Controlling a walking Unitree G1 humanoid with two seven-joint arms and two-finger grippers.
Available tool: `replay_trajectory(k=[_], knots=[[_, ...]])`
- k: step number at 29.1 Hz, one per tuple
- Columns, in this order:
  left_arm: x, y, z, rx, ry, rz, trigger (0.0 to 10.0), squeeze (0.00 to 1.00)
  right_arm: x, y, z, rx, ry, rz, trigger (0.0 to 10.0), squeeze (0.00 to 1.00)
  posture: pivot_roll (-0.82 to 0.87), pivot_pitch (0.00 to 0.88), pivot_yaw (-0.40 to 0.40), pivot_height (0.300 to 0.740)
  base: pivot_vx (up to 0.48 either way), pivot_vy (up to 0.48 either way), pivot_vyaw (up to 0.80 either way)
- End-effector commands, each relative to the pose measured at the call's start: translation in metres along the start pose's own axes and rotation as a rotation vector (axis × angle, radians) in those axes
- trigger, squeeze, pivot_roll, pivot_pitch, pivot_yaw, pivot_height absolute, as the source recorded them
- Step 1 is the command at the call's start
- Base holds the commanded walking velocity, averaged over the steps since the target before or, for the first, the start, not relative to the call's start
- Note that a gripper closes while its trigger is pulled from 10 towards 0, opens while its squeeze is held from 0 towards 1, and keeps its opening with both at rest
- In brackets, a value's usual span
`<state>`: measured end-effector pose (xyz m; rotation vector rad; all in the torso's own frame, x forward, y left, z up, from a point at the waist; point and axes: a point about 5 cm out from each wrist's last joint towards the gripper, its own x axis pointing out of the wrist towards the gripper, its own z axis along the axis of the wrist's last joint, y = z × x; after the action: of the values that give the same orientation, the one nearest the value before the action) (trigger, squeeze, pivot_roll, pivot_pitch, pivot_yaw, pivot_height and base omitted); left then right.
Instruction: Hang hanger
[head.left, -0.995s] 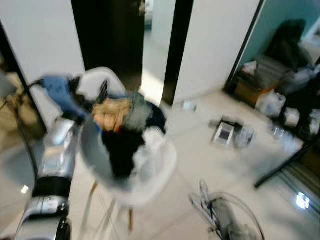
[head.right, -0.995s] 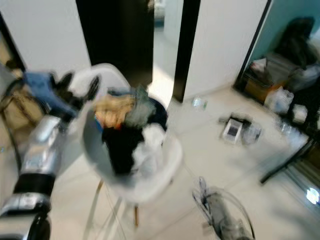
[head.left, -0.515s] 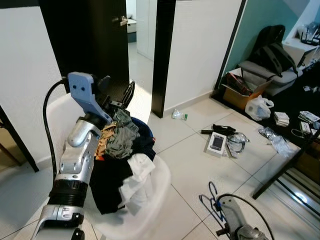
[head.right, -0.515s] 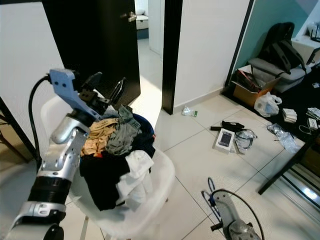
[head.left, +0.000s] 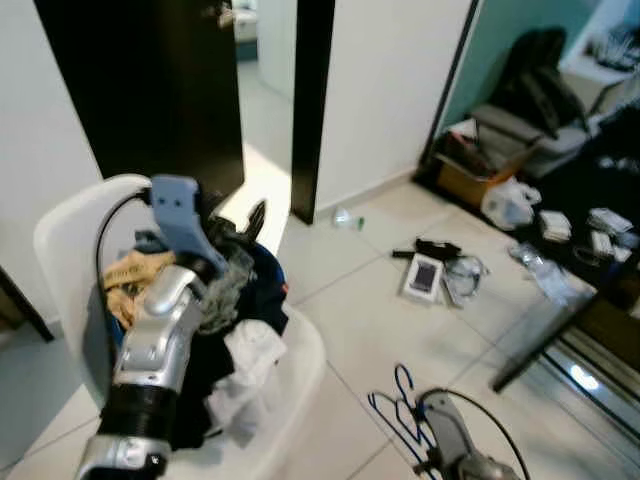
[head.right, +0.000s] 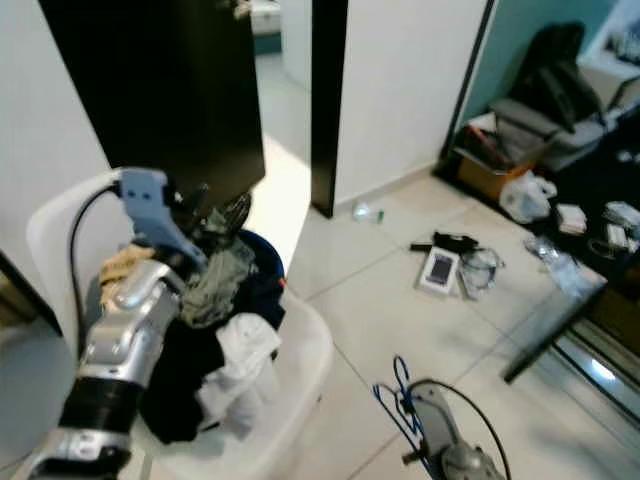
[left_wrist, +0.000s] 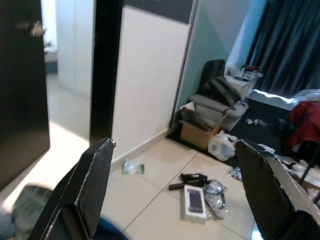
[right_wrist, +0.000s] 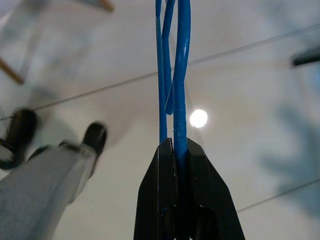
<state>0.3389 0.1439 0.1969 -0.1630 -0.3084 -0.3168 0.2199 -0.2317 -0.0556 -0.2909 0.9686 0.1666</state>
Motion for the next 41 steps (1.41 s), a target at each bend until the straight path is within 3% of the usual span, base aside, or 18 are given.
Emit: replay_trajectory(k=[1,14,21,34,41], knots=[[-0.003,0.005,0.001,0.015,0.007,0.024,10.0,0.00,0.001,0.005,0.006,0.014,-0.023,0.015,10.0,0.00,0.02,0.000,-0.044,0.740,0.000,-0.472,0.80],[-0.004,0.006,0.001,0.003,0.016,0.052,10.0,0.00,0.001,0.002,0.007,0.011,-0.027,-0.007,10.0,0.00,0.01,0.000,-0.045,0.740,0.000,-0.472,0.06],[-0.011,0.013,-0.010,-0.006,0.060,0.092,10.0,0.00,0.001,0.004,0.008,-0.003,-0.027,0.027,10.0,0.00,0.02,0.000,-0.048,0.740,0.000,-0.457,0.80],[-0.016,0.025,-0.015,0.015,0.082,0.198,10.0,0.00,0.001,0.003,0.009,0.008,-0.035,0.016,10.0,0.00,0.01,0.000,-0.045,0.740,0.000,0.000,0.12],[-0.019,0.027,-0.013,0.034,0.079,0.208,10.0,0.00,0.001,0.005,0.009,0.005,-0.036,0.045,10.0,0.00,0.02,0.000,-0.046,0.740,0.285,0.000,0.69]])
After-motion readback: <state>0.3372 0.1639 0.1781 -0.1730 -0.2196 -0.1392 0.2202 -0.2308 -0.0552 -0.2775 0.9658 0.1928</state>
